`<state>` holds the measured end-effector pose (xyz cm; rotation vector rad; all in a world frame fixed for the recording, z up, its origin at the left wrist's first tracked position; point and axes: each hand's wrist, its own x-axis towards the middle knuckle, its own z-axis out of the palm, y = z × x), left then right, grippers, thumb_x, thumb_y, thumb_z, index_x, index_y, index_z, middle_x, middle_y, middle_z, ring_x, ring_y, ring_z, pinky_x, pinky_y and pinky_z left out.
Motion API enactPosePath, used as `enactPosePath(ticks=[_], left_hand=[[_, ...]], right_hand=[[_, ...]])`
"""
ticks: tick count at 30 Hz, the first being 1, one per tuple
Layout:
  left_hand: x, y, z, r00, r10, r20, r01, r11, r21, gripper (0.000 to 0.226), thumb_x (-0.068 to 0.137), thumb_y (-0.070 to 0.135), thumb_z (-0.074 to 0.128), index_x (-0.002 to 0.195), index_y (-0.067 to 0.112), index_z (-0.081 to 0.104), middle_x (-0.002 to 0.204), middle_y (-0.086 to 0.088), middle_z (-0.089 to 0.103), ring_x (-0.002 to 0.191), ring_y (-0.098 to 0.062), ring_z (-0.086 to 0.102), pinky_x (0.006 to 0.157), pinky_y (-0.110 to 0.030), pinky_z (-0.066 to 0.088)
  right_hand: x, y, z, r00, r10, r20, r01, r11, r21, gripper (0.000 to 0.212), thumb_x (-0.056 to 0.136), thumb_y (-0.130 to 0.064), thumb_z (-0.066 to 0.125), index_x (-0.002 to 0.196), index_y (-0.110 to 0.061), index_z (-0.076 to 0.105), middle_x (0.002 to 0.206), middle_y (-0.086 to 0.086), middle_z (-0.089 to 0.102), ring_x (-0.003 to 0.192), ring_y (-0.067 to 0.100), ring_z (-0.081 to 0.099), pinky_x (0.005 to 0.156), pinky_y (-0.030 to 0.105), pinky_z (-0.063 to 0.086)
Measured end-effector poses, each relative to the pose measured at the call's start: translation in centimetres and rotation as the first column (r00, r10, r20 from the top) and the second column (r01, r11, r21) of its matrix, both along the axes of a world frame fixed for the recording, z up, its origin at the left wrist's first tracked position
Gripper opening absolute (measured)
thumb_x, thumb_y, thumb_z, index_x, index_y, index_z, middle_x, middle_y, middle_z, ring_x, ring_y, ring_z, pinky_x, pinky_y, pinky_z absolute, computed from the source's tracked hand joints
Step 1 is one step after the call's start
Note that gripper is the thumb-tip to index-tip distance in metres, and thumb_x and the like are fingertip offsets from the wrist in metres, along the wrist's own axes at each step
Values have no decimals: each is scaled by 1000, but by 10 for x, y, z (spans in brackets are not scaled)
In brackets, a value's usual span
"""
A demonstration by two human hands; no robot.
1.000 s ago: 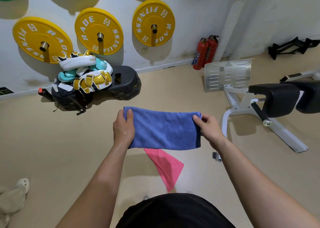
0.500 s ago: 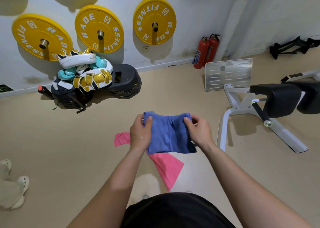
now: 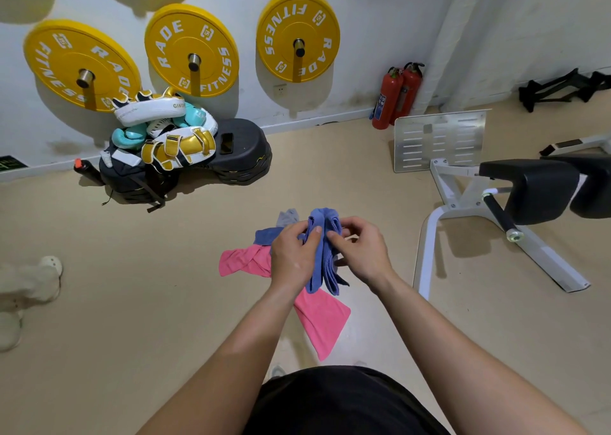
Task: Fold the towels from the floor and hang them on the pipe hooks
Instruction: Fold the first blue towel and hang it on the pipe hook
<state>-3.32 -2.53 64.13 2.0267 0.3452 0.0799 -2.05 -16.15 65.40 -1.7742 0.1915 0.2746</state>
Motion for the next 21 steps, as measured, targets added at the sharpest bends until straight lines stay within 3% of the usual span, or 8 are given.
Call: enactPosePath(ticks=[4,6,10,14,17,19,20,21], left_hand=[[-2,-2,5,1000,-28,-10,28,1000,-2,38,98,29,58,61,35,51,62,9,52,60,-5,45,56,-21,31],[-3,0,5,999,-19,-33,17,998,-57,39,99,31,55,60,31,51,63,9,52,63,-10,47,58,-24,33],[-3,6,5,997,-47,-68,36,987,-154,22,92,43,63,79,25,64,83,2,67,75,-13,61,65,-26,47],[0,12,5,994,-10,-109,-2,993,-116,12,91,26,65,88,16,62,87,-4,68,79,-20,63,67,-31,48],[2,21,7,996,-7,-89,0,997,-82,8,92,15,54,85,17,59,92,1,66,83,-20,58,69,-29,43],[2,29,10,999,-46,-19,47,999,20,24,90,12,53,74,28,50,84,10,59,79,-10,50,71,-28,37],[2,32,14,996,-88,19,87,993,83,29,90,10,54,70,31,45,78,12,54,75,-6,48,68,-27,35],[1,35,18,988,-143,51,135,981,141,29,89,11,53,69,30,44,75,11,52,73,-5,47,66,-26,33]], right_hand=[[-3,4,4,999,44,19,-44,999,-6,15,83,-28,69,97,-31,74,76,-6,63,72,36,70,66,54,60],[-5,2,8,993,113,22,-113,994,1,27,87,-20,60,96,-41,75,82,-8,68,77,34,70,71,49,61],[-10,0,14,966,256,-15,-254,962,101,56,87,5,44,102,-40,74,94,4,66,74,15,60,63,30,53],[-11,-2,14,917,392,-67,-389,920,55,68,83,11,42,112,-45,65,91,-4,63,72,4,56,63,19,48],[-12,-3,9,927,375,-30,-376,923,-81,52,87,5,47,112,-35,68,92,-11,65,69,0,55,68,17,46],[-10,-5,5,966,228,123,-191,947,-258,26,86,-8,60,98,-30,67,94,-12,64,72,0,54,71,22,44],[-9,-8,4,963,188,193,-115,934,-338,25,82,-16,66,102,-29,63,101,-10,60,81,2,54,74,25,45],[-8,-11,3,958,199,206,-100,906,-412,42,76,-24,71,115,-30,57,113,-8,52,94,4,52,80,26,45]])
